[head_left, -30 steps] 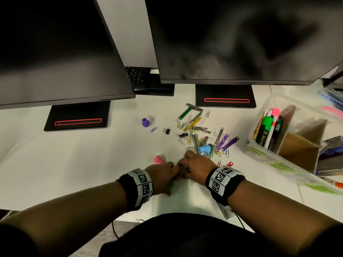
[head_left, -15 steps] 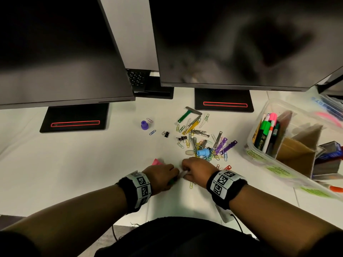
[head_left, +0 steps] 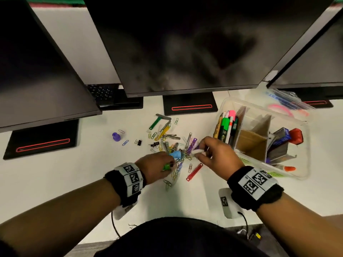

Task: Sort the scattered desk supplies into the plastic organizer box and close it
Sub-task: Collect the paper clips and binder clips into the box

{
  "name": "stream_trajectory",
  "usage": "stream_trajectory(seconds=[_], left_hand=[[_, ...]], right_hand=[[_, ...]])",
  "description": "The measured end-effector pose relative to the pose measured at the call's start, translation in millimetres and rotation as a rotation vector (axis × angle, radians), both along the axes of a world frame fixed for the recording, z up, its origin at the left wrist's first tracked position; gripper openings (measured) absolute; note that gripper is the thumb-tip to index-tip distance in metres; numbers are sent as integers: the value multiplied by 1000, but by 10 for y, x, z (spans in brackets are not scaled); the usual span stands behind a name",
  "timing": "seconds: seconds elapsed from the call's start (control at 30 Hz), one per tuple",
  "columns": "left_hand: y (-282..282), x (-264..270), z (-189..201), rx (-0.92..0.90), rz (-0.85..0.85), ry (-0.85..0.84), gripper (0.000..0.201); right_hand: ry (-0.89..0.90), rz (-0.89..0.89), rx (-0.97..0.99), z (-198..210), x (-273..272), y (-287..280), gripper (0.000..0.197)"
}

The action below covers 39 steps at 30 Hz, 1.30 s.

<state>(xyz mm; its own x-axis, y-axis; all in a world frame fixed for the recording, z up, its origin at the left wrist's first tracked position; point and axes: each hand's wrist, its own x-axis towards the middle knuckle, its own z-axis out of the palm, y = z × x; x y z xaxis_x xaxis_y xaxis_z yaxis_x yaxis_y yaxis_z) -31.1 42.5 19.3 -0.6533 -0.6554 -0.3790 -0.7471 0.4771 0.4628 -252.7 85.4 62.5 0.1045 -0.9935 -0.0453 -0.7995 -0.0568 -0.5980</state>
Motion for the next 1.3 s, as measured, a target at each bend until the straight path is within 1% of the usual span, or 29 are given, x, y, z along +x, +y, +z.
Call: stream_trajectory(seconds=[0.1,0.2,0.3,0.37,0.47,0.53,0.6,0.67,0.73,0.8,0.87,0.93,1.0,1.07,1.17,1.23,1.3], left_hand=[[-111,-351,284,-88,-8,107,37],[-182,-774,588,-160,-12,215,33],[-179,-1149,737,-231,-1,292,34],[-146,-1380,758,-222,10,308,36],[-84,-1703,746,-172,4,342,34],[-55,-1880,732,-133,30,377,33],[-43,-1986,701,-85,82,380,33],[-48,-2037,665,-19,107,356,39],[-63,-2023,647,38,108,328,49],[-105,-1956,635,49,121,313,52],[-157,-1830,633,43,159,307,46],[-217,-1657,633,3,188,303,34],[-284,-1413,622,-57,203,283,25],[-351,-1128,594,-103,224,242,21],[-440,-645,474,-125,274,122,21],[-452,-316,357,-83,263,-26,24],[-419,-5,241,-30,240,-166,28]], right_hand=[[-46,-130,-101,193,-276,115,23],[-86,-293,-172,265,-604,219,23],[-61,-442,-170,255,-897,304,23],[-38,-515,-132,241,-1041,349,22],[6,-538,-96,208,-1138,377,16],[9,-539,-84,165,-1168,360,13],[18,-530,-82,112,-1177,323,15],[19,-518,-59,75,-1186,283,21],[-14,-533,-12,54,-1203,255,26],[13,-535,13,44,-1225,248,26],[72,-488,-10,60,-1212,244,16],[104,-404,-58,116,-1133,222,7],[90,-301,-101,175,-964,150,6],[67,-201,-117,226,-729,62,7],[68,-51,-81,206,-313,-55,7],[90,55,-34,95,-32,-122,11],[137,123,56,-90,205,-193,14]])
